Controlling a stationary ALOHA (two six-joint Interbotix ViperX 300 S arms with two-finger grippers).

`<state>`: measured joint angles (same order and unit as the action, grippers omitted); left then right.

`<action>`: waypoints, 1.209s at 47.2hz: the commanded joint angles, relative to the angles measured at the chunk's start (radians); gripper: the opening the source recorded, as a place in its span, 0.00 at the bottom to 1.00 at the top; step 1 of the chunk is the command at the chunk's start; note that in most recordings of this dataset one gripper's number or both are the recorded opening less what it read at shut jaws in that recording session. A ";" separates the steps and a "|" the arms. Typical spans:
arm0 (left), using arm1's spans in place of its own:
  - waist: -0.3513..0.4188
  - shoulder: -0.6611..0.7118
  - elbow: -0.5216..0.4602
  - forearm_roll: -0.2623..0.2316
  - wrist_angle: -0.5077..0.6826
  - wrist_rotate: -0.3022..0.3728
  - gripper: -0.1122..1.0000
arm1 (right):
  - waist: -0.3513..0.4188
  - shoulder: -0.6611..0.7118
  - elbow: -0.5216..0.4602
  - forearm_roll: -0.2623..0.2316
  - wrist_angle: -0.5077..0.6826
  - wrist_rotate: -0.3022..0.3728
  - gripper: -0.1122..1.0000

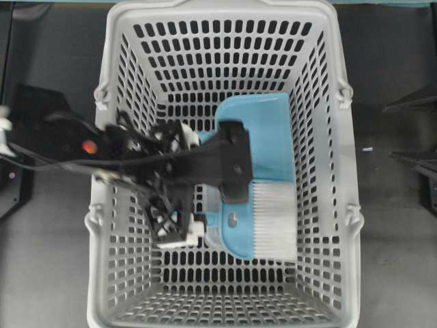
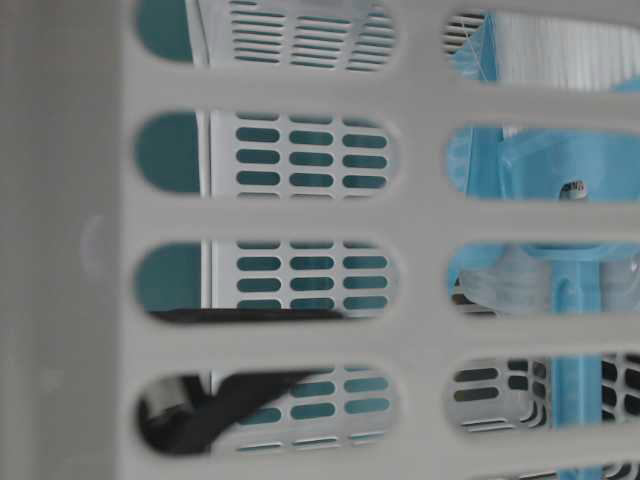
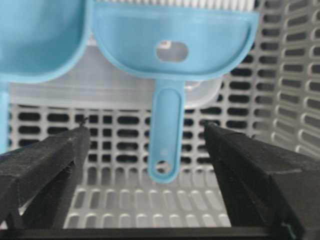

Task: Pick up the hand brush from the shopping basket with the left arm.
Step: 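Move the left gripper over the basket toward the blue brush handle, then lower the open left gripper around the blue brush handle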

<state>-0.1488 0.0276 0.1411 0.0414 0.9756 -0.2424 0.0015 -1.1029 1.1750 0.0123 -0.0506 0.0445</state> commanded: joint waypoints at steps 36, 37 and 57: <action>-0.048 0.138 0.101 0.003 -0.091 -0.038 0.92 | 0.000 -0.002 0.003 0.003 -0.008 -0.002 0.79; -0.048 0.144 0.107 0.003 -0.095 -0.037 0.92 | 0.002 -0.002 0.005 0.003 -0.009 -0.002 0.79; -0.048 0.178 0.146 0.003 -0.166 -0.034 0.92 | 0.002 0.003 0.020 0.003 -0.012 0.000 0.79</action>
<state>-0.1933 0.2132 0.2869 0.0414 0.8176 -0.2807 0.0015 -1.1106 1.2011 0.0123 -0.0522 0.0445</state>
